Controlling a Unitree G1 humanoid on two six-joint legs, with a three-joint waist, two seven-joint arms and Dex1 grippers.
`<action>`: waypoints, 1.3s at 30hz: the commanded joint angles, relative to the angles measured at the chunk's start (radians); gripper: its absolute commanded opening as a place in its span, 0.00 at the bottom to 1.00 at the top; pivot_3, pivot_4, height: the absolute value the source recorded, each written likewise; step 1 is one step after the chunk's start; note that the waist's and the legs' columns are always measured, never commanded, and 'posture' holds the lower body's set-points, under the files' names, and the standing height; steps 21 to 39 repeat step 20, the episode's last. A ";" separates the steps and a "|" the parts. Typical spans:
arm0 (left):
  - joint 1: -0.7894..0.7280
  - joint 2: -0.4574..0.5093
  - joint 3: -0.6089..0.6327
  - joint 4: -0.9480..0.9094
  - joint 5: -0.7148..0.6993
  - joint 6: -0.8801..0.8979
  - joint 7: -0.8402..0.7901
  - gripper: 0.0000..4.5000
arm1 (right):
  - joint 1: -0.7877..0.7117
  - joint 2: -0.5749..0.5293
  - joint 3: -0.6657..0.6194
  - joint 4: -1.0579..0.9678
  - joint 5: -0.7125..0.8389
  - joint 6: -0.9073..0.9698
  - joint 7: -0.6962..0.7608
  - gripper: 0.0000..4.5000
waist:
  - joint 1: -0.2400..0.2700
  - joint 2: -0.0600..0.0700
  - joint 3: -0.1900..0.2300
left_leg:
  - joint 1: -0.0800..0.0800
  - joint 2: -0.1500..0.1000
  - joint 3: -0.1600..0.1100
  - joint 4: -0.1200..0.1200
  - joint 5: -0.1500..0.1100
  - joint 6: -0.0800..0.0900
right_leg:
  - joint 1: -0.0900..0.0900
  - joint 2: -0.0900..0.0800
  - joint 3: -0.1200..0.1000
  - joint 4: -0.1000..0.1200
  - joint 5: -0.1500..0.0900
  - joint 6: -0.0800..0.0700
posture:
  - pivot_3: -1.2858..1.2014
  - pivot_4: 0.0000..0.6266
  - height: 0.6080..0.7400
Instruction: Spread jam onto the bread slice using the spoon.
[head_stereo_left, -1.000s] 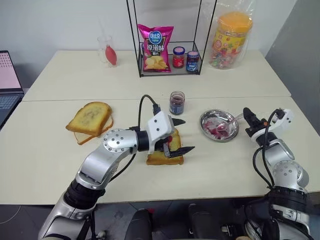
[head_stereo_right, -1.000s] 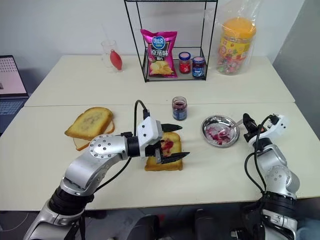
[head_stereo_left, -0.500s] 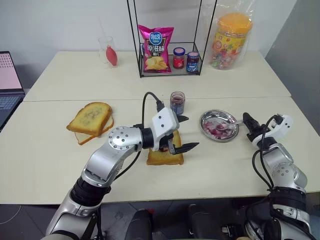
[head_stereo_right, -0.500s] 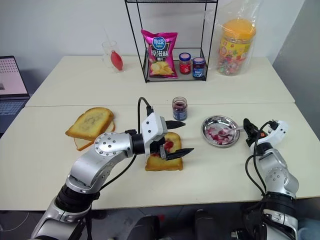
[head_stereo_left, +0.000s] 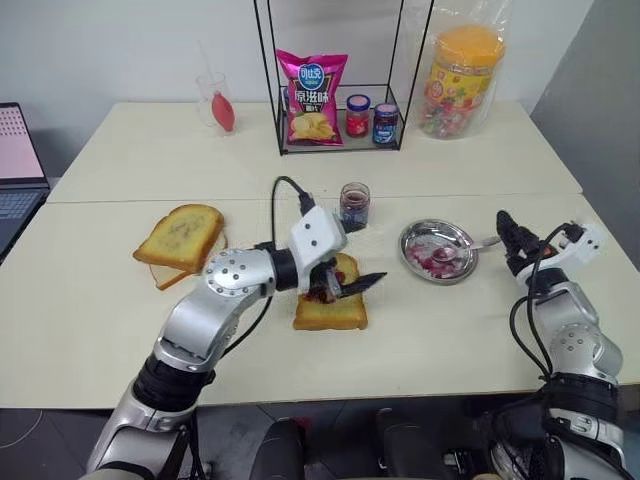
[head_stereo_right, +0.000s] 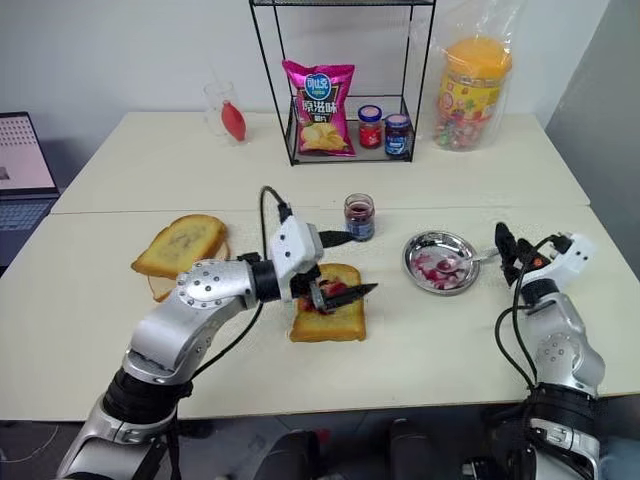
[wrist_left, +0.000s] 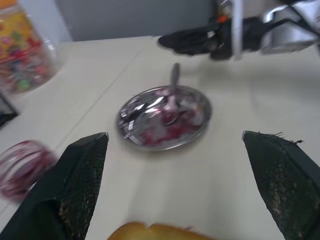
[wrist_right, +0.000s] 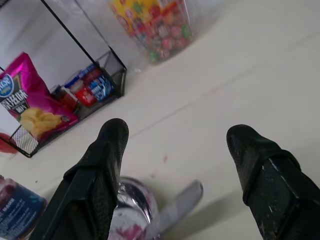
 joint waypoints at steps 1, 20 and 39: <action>0.088 0.131 0.194 -0.023 -0.031 0.017 -0.028 1.00 | 0.095 -0.135 0.070 -0.273 0.011 0.079 0.145 0.77 | -0.003 0.000 0.000 | 0.000 0.000 0.000 0.000 0.000 0.000 | 0.000 0.000 0.000 0.000 0.000 0.000 | 0.52 0.24 1.00; 0.552 0.407 0.469 -0.094 -0.083 -0.092 -0.231 1.00 | 0.404 -0.618 0.108 -0.522 -0.050 0.103 0.717 0.77 | 0.027 -0.003 0.000 | 0.002 -0.001 0.003 0.001 0.000 0.000 | 0.002 -0.005 -0.001 -0.002 -0.005 -0.006 | 0.52 0.24 1.00; 0.552 0.407 0.469 -0.094 -0.083 -0.092 -0.231 1.00 | 0.404 -0.618 0.108 -0.522 -0.050 0.103 0.717 0.77 | 0.027 -0.003 0.000 | 0.002 -0.001 0.003 0.001 0.000 0.000 | 0.002 -0.005 -0.001 -0.002 -0.005 -0.006 | 0.52 0.24 1.00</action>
